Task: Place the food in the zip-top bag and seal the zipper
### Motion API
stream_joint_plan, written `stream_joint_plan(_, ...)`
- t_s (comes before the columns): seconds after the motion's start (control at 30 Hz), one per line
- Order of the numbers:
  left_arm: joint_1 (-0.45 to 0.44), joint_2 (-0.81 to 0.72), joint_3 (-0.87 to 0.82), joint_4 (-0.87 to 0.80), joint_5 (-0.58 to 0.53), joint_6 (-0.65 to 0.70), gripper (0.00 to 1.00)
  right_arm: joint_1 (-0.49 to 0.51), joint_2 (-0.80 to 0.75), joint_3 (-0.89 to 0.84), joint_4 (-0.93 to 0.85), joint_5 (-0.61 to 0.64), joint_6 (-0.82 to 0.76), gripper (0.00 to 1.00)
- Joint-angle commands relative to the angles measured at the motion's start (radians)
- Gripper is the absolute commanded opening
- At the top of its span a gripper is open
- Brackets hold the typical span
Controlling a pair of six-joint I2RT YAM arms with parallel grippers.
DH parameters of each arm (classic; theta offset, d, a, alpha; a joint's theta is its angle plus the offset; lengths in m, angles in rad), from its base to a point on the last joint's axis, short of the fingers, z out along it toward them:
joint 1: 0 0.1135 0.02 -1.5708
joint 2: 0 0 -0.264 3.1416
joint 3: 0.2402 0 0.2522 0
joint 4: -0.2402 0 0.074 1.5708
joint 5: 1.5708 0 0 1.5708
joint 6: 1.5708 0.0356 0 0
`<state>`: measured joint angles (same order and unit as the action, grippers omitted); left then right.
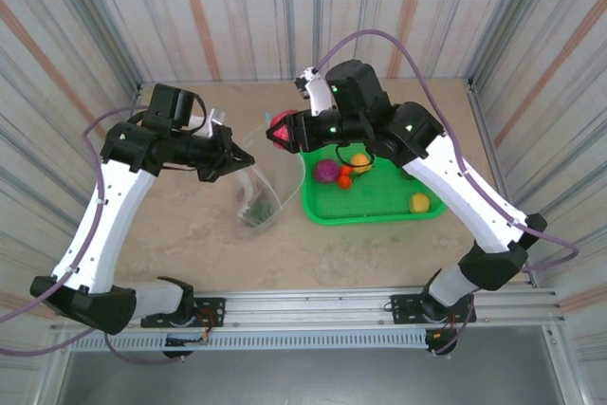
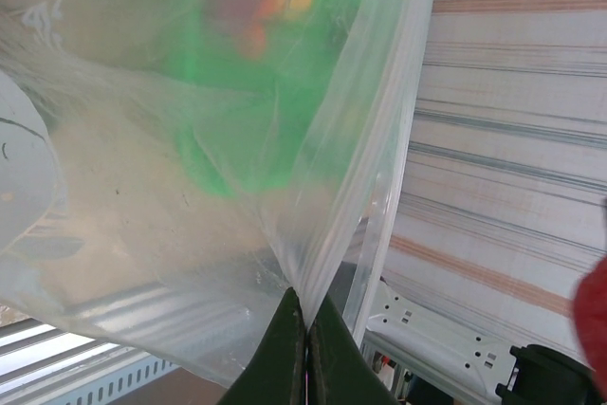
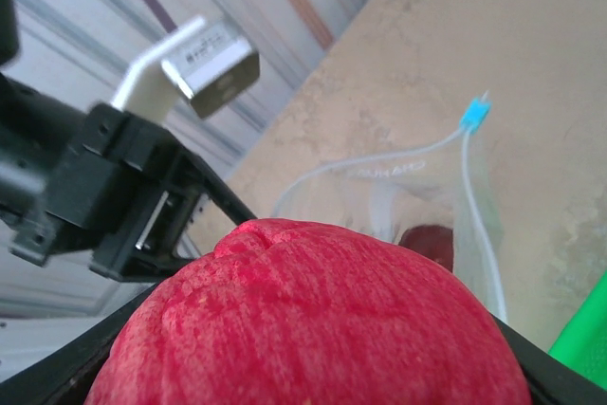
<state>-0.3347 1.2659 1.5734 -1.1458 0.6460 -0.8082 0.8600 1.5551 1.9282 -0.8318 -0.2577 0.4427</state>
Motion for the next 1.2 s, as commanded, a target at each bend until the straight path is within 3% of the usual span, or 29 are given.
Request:
stream_joint_plan(0.0,0.005,-0.001,0.023,-0.014,0.018,0.023,0.00,0.035,0.031,0.005,-0.064,0.041,-0.066,0.68)
stream_joint_plan(0.27,0.005,0.002,0.029,-0.017,0.022,0.025,0.00,0.044,0.082,-0.016,-0.077,0.060,-0.002,0.66)
stream_joint_plan(0.77,0.013,0.016,0.078,-0.029,0.021,0.047,0.00,0.074,0.316,0.192,-0.355,0.305,0.051,0.72)
stream_joint_plan(0.9,0.023,0.014,0.073,-0.024,0.027,0.040,0.00,0.088,0.309,0.206,-0.343,0.325,0.044,0.88)
stream_joint_plan(1.17,0.034,0.014,0.057,-0.012,0.034,0.030,0.00,0.088,0.204,0.143,-0.215,0.250,0.026,0.89)
